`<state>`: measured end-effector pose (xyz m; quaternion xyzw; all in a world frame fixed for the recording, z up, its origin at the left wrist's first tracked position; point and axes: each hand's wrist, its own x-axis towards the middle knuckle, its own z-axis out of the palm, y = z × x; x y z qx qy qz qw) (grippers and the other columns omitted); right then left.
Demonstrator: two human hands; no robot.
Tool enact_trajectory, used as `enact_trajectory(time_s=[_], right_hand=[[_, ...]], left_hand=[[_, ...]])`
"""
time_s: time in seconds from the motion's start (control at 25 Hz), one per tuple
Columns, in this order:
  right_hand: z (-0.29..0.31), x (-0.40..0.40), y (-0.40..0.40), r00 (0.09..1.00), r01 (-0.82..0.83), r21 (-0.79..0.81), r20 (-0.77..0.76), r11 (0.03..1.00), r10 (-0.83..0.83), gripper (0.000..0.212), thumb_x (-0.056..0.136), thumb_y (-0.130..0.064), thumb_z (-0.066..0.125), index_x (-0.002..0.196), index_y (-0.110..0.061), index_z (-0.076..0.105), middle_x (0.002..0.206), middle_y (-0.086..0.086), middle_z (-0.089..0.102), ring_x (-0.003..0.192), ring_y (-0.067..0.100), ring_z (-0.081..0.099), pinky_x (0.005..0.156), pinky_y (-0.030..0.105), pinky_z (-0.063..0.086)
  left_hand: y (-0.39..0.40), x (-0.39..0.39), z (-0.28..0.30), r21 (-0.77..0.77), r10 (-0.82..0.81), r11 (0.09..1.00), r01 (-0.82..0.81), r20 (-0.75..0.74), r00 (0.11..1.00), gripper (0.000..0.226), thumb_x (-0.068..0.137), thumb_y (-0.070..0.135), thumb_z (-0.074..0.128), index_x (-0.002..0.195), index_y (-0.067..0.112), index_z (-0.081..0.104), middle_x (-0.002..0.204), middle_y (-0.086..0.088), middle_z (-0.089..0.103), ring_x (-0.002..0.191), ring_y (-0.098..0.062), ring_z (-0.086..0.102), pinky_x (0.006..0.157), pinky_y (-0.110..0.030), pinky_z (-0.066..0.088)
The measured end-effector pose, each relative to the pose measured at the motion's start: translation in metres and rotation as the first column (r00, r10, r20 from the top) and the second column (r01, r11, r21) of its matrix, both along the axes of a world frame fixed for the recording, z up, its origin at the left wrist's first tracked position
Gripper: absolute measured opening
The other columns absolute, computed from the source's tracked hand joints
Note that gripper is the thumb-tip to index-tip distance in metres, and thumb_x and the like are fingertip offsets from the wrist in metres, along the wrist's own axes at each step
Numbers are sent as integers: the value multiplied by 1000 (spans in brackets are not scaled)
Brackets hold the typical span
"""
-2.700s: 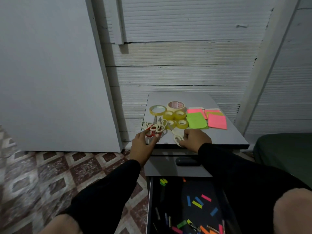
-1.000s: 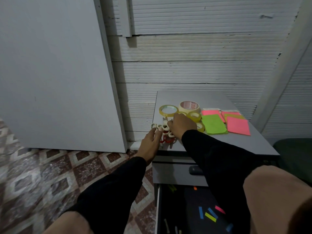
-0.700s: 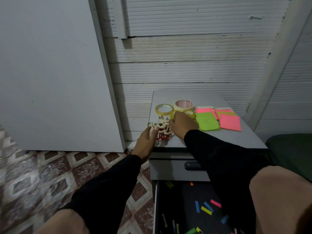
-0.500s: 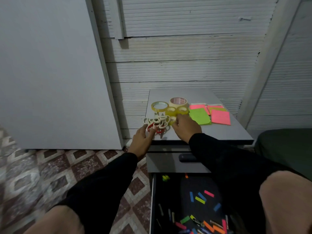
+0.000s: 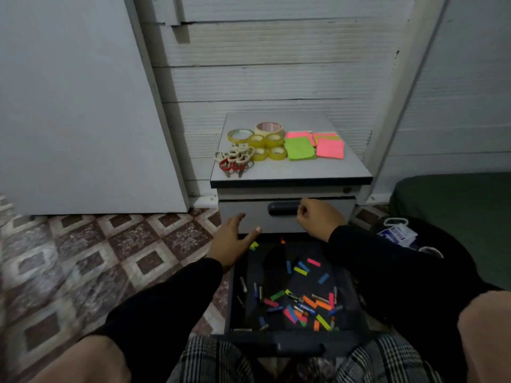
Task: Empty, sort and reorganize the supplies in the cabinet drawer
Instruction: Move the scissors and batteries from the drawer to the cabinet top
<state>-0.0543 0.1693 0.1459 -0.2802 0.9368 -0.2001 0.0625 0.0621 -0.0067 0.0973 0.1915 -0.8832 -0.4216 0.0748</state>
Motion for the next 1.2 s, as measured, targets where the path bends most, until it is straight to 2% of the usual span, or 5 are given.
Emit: enact_trajectory(time_s=[0.36,0.6,0.8,1.0,1.2], right_hand=[[-97,4,37,983,-37,94,184,995,19,14,87,-17,56,98,-8,59,99,9,61,94,26,59,83,36,47],[-160,-9,52,958,-128,156,277,979,81,14,82,-5,56,93,-11,63,95,3,59,91,20,58,80,25,43],[-189,-26,59,935,-107,157,351,982,46,18,80,5,56,79,-13,57,69,-8,49,78,16,54,64,18,43],[-210,-43,66,922,-167,303,384,938,40,15,83,0,55,88,-11,63,87,0,56,95,23,61,87,32,48],[-230,-38,67,904,-204,310,423,928,57,15,83,-2,59,96,-4,66,88,1,57,91,20,60,80,27,45]], left_hand=[[24,7,-92,-167,-85,977,131,256,963,74,84,40,65,144,12,32,144,-13,39,131,-28,41,108,-35,35],[24,4,-131,-379,-130,834,401,572,810,63,87,37,60,143,21,34,144,-7,36,130,-29,40,103,-41,37],[23,-13,-146,-351,-155,820,453,625,765,53,88,30,60,138,23,42,136,-8,46,126,-27,46,97,-36,40],[17,-27,-165,-245,-214,857,454,632,745,41,87,14,61,128,11,55,128,-15,55,118,-31,54,95,-35,44],[19,-35,-187,-282,-219,801,528,682,698,27,87,20,58,111,8,60,116,-16,61,104,-34,60,85,-41,50]])
